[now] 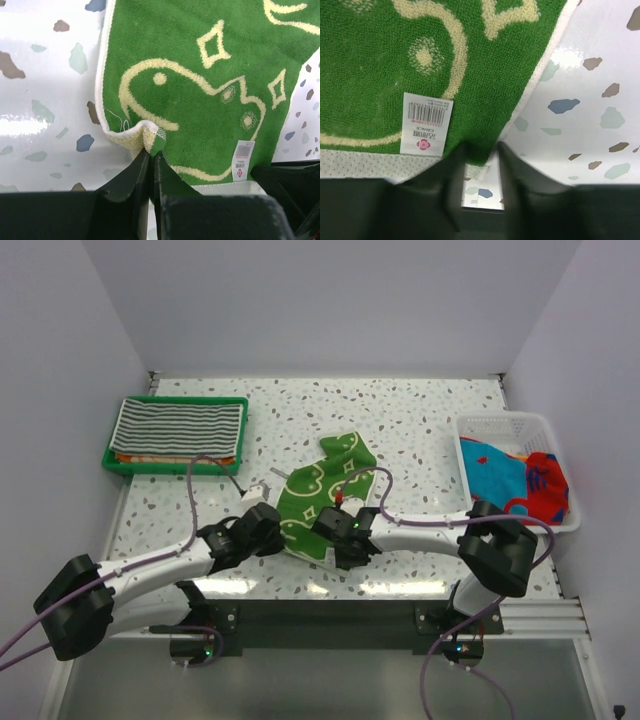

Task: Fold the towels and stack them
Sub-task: Flatten out the crumpled towel

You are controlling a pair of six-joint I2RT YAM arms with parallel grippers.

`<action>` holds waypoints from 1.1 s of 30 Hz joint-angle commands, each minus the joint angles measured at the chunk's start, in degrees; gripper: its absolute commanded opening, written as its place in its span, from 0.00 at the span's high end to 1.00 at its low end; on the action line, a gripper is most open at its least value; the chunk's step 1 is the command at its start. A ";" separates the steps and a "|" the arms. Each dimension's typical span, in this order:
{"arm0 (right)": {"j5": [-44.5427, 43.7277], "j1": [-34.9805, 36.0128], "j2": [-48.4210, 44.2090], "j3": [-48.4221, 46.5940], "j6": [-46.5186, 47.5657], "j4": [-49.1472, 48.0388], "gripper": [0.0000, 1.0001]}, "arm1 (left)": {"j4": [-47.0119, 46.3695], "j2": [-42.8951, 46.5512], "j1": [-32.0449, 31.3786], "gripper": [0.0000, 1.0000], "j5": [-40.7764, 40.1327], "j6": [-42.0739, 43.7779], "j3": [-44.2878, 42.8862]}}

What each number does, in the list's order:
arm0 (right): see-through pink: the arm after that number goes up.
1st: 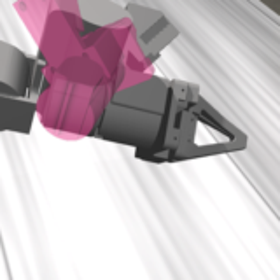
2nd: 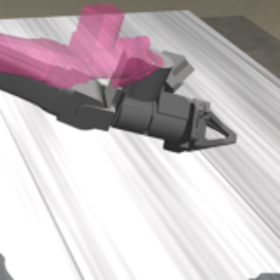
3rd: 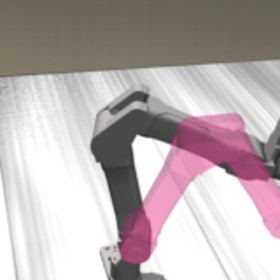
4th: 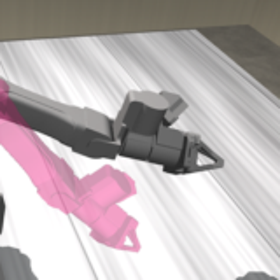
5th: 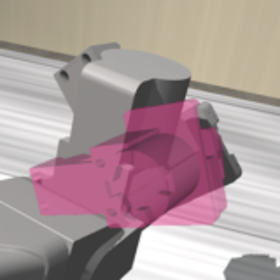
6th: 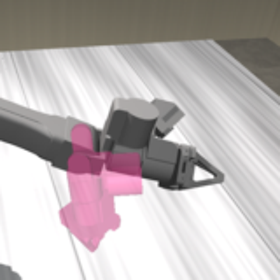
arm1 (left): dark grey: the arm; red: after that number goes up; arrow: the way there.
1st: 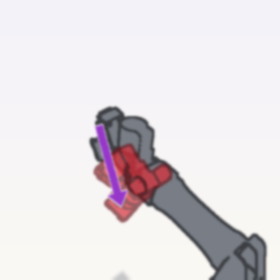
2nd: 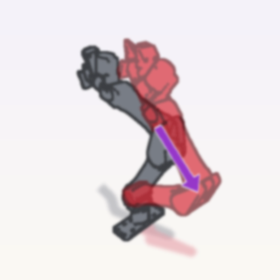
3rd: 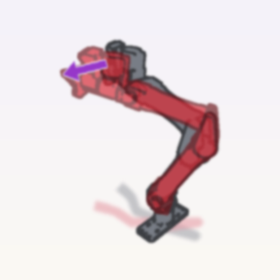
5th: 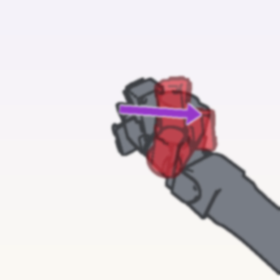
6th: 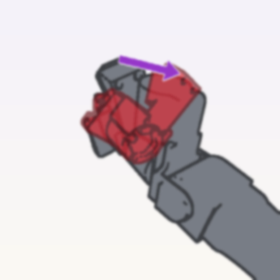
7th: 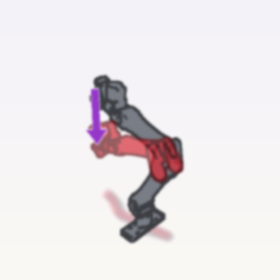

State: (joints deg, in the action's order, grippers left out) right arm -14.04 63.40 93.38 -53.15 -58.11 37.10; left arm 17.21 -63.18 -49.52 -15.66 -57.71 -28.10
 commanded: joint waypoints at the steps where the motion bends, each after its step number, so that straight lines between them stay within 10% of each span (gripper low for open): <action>1: 0.07 -0.03 2.06 2.34 -2.80 1.92 0.72 | -4.11 3.23 0.12 1.00 -2.18 -6.09 3.73; 5: -0.63 -1.43 1.45 3.66 -1.31 2.45 1.00 | -6.84 4.20 0.12 0.98 -1.04 -10.48 6.56; 13: -2.30 -3.02 -0.13 2.79 3.26 4.73 1.00 | -4.82 5.60 0.12 0.57 -1.48 -14.62 7.44; 19: -2.48 -3.02 -0.13 2.35 5.10 4.82 1.00 | -1.57 6.23 0.12 0.51 -2.36 -16.99 7.36; 24: -2.30 -3.02 -0.48 2.69 5.81 4.12 1.00 | 3.35 5.87 0.12 0.56 -4.37 -17.70 5.51; 33: -1.78 -4.42 -3.12 3.75 7.83 3.41 1.00 | 3.62 5.35 0.12 1.00 -5.08 -15.59 3.85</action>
State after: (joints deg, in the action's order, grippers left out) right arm -12.69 60.07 91.37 -51.09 -52.34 37.28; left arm 21.12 -57.65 -49.52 -18.50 -74.28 -21.26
